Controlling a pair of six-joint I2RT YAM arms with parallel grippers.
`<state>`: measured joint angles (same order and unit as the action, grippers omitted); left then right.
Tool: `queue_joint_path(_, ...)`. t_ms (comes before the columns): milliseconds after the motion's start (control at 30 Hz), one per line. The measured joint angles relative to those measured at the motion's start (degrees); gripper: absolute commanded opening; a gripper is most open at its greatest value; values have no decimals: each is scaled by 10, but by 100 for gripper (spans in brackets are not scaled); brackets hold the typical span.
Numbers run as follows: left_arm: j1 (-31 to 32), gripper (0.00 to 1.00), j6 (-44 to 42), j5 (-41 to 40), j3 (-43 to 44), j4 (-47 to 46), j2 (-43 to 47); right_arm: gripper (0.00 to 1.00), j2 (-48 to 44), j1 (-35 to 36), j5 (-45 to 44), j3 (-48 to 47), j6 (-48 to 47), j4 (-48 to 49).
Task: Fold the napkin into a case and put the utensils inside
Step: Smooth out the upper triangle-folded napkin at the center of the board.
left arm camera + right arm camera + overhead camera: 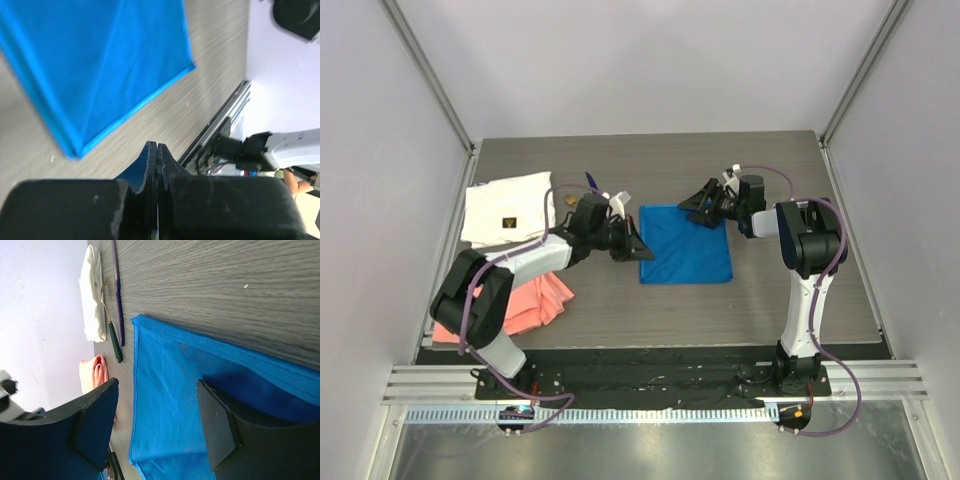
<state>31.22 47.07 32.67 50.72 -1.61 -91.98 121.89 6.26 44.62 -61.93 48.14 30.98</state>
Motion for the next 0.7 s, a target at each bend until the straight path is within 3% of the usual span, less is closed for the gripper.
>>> queue_joint_path(233,0,0,1,6,56,-9,-81,70,0,0,1,-4,-2,-7)
queue_joint_path(700,-18,0,21,9,-115,-84,-73,70,0,0,3,-5,-12,-12)
